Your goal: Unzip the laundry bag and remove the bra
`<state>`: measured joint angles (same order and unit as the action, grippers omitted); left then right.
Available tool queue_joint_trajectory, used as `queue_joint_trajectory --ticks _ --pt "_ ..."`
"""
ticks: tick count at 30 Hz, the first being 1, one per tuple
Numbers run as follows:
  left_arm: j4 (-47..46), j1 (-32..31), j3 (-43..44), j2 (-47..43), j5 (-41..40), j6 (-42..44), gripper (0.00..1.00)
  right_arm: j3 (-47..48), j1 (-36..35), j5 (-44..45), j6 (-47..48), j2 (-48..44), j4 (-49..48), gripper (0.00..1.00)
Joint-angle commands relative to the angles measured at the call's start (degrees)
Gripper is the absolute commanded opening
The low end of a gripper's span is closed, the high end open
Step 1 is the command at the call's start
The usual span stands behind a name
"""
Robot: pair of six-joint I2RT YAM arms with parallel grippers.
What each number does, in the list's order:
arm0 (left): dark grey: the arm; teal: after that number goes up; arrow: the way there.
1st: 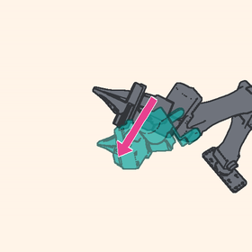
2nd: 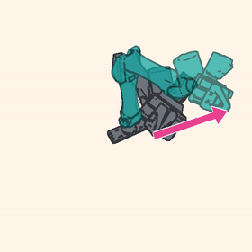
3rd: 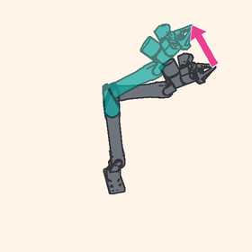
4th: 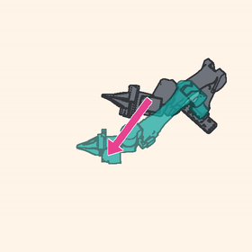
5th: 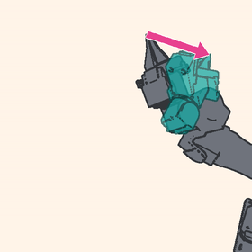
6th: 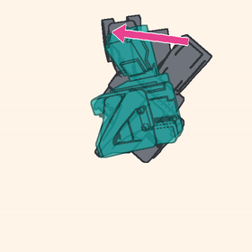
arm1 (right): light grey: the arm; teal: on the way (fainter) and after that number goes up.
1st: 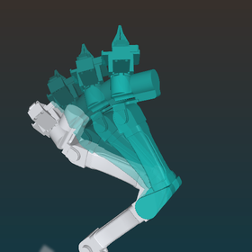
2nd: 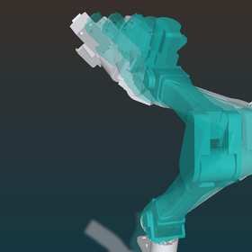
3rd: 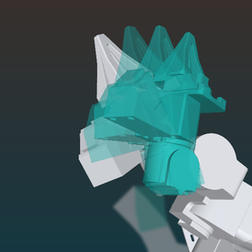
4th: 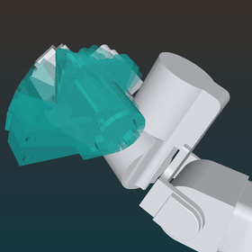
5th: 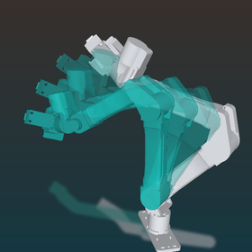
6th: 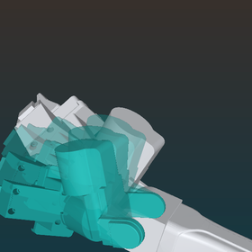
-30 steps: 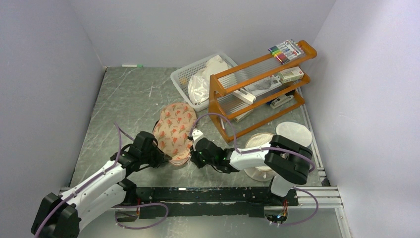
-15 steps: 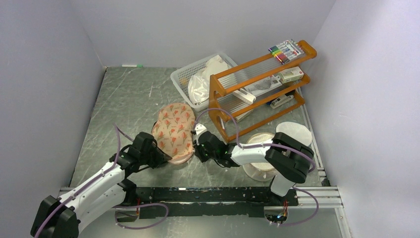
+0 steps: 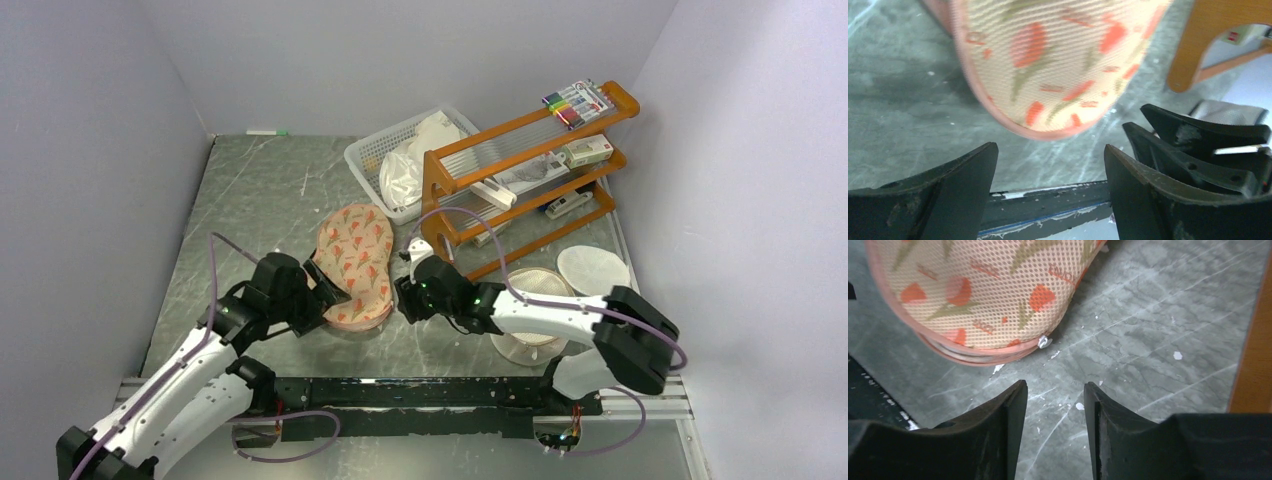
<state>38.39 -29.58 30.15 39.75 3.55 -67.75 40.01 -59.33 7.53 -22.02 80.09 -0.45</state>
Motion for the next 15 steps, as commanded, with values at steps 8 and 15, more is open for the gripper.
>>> queue_joint_trajectory --ticks 8,15 --pt "9.0 0.2 23.4 15.1 -17.7 25.0 1.0 -1.4 -0.4 -1.2 -1.6 -11.8 5.6 0.71" --pt "-3.0 18.2 26.5 29.4 1.2 39.6 0.99 2.5 -1.2 -2.8 -3.1 -4.3 4.3 0.83"
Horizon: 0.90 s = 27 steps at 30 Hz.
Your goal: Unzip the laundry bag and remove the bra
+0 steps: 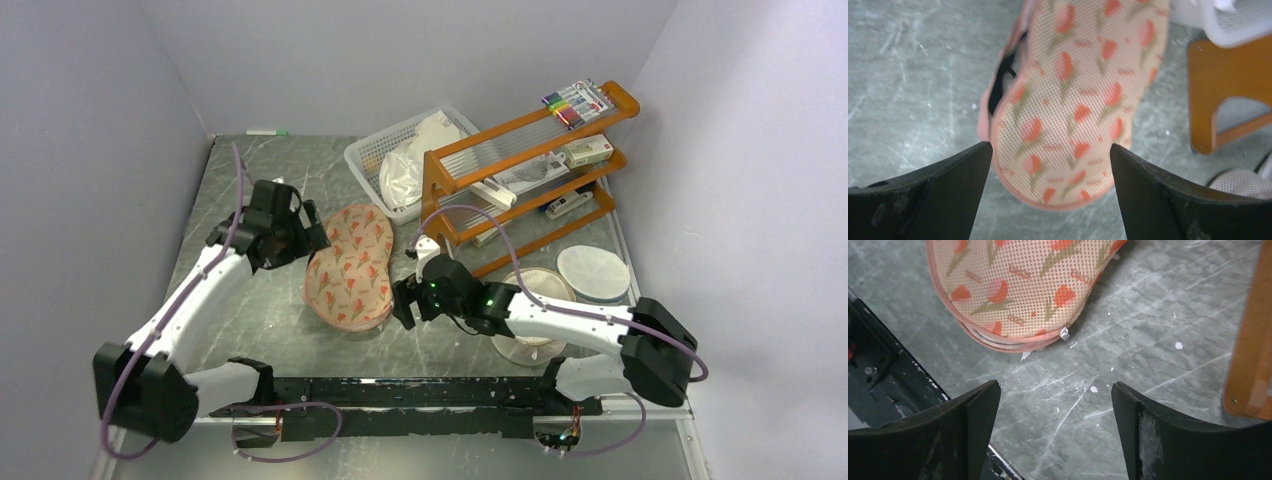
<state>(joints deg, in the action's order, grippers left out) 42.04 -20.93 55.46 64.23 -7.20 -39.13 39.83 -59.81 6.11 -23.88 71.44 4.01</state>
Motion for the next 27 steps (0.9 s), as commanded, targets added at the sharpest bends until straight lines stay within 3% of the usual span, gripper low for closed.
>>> queue_joint_trajectory --ticks 1,3,6,9,16,27 --pt "-9.1 11.2 1.3 6.2 14.9 12.0 1.0 3.6 -1.0 -1.4 -1.2 5.8 0.0 0.87" --pt "-12.2 12.6 1.7 9.0 18.9 14.3 0.99 5.1 -1.6 -1.2 -1.3 8.4 0.0 0.92" --pt "-13.4 13.1 3.0 14.3 18.8 17.2 0.98 6.2 -1.7 -2.1 -1.9 11.8 -1.9 0.97" --pt "-13.5 13.4 4.3 19.7 17.8 20.0 0.86 7.2 -1.7 -3.7 -2.6 15.3 -4.2 1.0" --pt "-16.7 13.5 2.2 22.5 16.7 24.9 0.68 12.6 -1.7 -4.9 -3.5 23.0 -5.3 1.0" --pt "-17.2 13.6 2.2 26.3 20.1 25.7 0.41 14.5 -2.2 -5.9 -5.0 28.3 -9.7 0.94"
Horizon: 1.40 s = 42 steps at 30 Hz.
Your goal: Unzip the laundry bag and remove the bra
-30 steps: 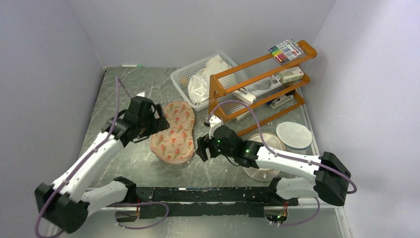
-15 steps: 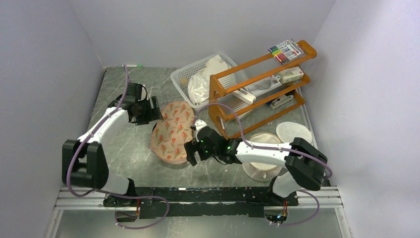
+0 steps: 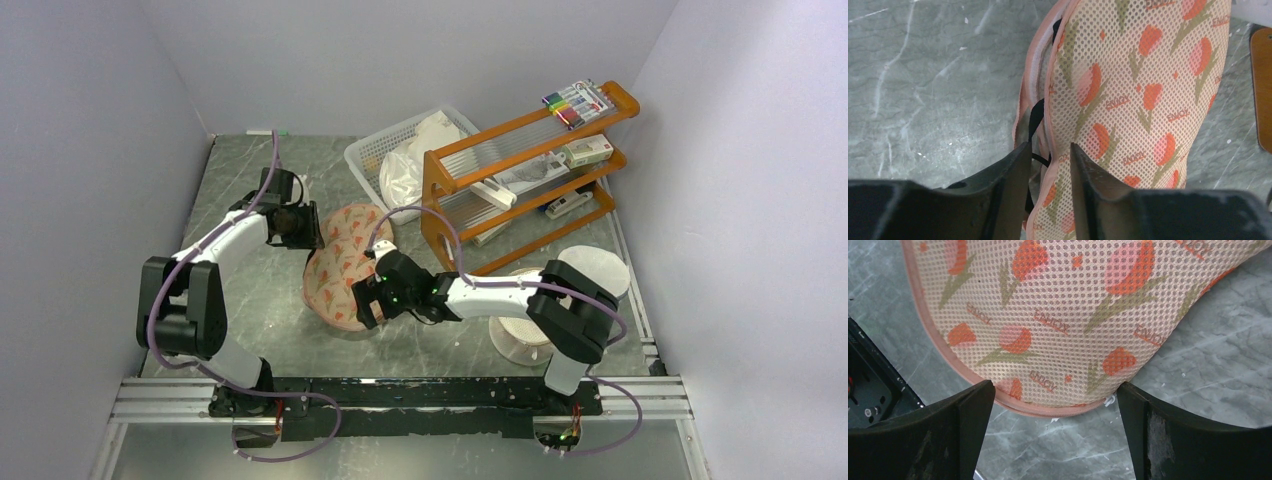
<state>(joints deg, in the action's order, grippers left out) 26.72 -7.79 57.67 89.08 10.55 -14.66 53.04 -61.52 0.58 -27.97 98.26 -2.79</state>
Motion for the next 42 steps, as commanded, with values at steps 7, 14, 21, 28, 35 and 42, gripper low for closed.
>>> queue_joint_trajectory --ticks 7,14,21,28,35,42 --pt "-0.1 0.5 -1.7 -2.0 -2.3 0.4 0.07 4.8 -3.5 0.7 -0.6 5.4 -3.3 0.93" --pt "10.3 0.5 -2.9 -12.0 -10.9 -3.8 0.07 10.2 -7.6 -0.8 -2.0 7.9 -5.5 0.93" --pt "17.8 0.5 0.3 -17.1 -9.4 -2.8 0.07 6.8 -7.7 3.1 -2.4 -3.3 -3.9 0.99" --pt "18.9 0.4 3.4 -17.5 4.2 -4.9 0.07 3.2 -7.7 11.2 -0.2 -23.3 12.7 1.0" --pt "16.0 -1.8 3.3 -19.0 15.6 -12.8 0.07 6.4 -7.5 18.8 -0.3 -43.2 26.8 1.0" --pt "9.8 -15.1 1.6 -17.5 13.0 -24.3 0.07 9.2 -7.5 21.8 1.0 -52.9 30.9 1.0"
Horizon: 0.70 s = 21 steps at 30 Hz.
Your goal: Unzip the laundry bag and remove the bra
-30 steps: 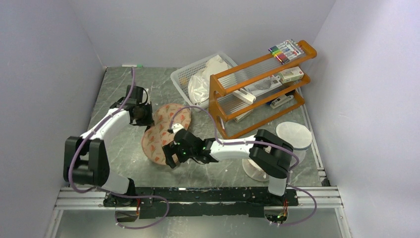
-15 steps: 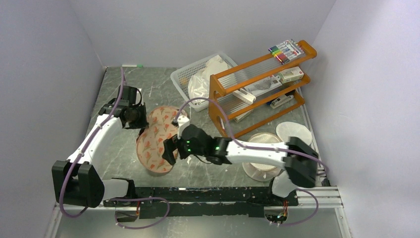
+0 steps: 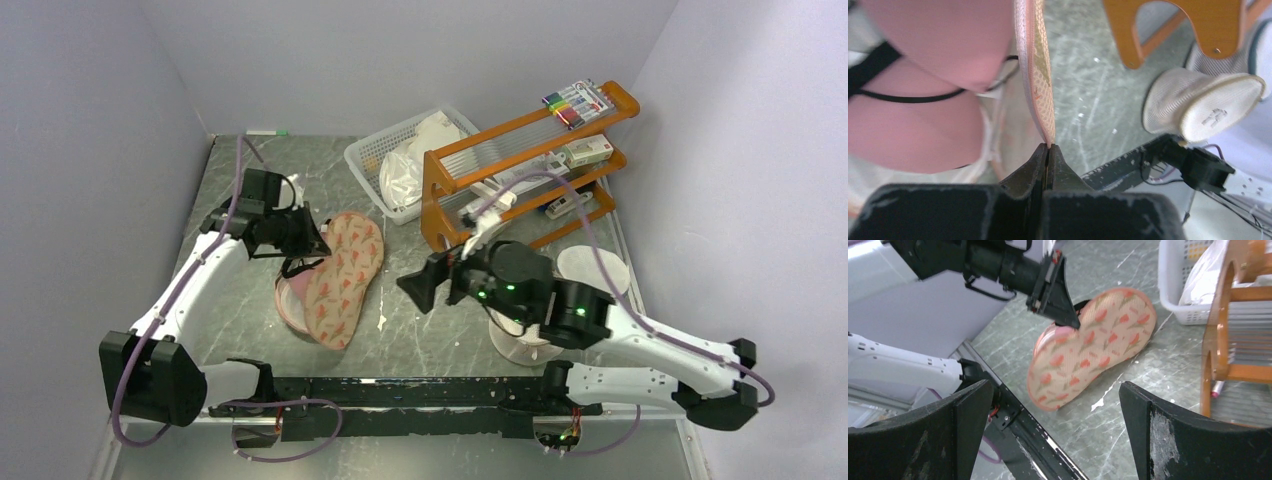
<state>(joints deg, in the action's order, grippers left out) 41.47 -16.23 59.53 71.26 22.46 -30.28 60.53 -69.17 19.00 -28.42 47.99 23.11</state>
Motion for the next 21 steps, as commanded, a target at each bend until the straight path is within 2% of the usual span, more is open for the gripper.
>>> queue_joint_trajectory --ticks 1,7,14,18,21 --pt "-6.4 -8.6 -0.7 0.5 0.2 -10.3 0.07 1.8 0.2 3.6 1.7 -3.1 5.5 1.0" --pt "-16.8 -17.4 -5.1 2.7 -1.3 -19.4 0.07 2.0 0.1 1.6 2.2 -4.4 7.9 1.0" --pt "-20.3 -26.1 -5.0 10.8 -4.5 -23.1 0.09 -1.5 0.1 -1.8 2.3 -8.3 7.3 1.0" --pt "-24.2 -29.0 -7.1 13.6 -6.5 -26.0 0.14 -2.3 0.1 -3.8 3.2 -9.7 8.2 1.0" --pt "-26.0 -31.0 -7.8 16.3 -7.3 -27.2 0.22 -2.1 0.1 -5.8 3.4 -10.0 8.9 1.0"
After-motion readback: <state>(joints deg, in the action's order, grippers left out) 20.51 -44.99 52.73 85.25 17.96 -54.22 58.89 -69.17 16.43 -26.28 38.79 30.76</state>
